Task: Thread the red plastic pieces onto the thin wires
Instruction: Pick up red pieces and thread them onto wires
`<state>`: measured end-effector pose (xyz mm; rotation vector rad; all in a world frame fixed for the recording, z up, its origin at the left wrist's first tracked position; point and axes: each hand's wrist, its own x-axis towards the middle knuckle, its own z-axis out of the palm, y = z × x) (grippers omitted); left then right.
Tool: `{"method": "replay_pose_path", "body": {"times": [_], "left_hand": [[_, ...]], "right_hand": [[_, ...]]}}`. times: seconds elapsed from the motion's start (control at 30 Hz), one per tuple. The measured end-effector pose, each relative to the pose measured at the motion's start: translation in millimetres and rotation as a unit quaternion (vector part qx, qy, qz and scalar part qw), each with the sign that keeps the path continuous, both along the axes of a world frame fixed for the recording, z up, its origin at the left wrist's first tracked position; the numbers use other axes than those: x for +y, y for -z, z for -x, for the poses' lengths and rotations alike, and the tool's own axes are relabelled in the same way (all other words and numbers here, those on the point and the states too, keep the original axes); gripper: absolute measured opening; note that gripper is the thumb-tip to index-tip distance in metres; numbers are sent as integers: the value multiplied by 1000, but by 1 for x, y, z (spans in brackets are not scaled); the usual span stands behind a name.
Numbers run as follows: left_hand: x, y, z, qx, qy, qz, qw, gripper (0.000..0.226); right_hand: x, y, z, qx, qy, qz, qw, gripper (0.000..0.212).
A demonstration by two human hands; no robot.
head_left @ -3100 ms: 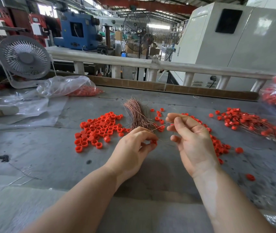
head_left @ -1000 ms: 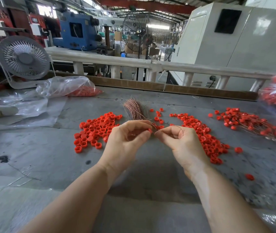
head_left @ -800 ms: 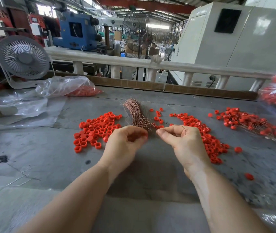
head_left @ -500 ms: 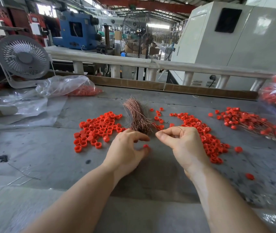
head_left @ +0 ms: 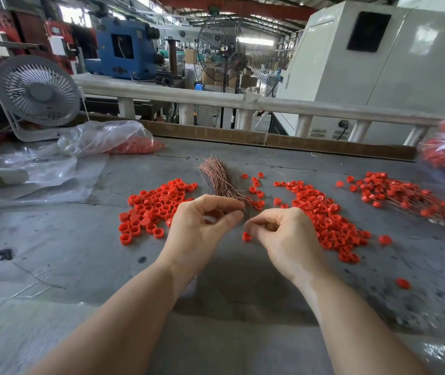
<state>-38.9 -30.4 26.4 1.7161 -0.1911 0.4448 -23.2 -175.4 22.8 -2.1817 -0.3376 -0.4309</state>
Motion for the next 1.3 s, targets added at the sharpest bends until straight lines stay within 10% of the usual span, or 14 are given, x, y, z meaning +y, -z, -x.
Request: {"method": "replay_pose_path", "body": {"times": [0.73,0.93,1.17,1.3], "left_hand": [[11,4,-9,64,-84,192,976,10],[11,5,-9,71,-90,198,973,10],[12,5,-10,69,-99,209,970,10],[10,5,-9,81,-52,181,979,14]], "right_hand": [[2,-11,3,13,-40,-174,984,27],[-7,-14,-2,58,39,-347,935,14],[-26,-25,-2,61,63,-618,781,20],[-24,-23,-3,105,61,-557,822,15]]}}
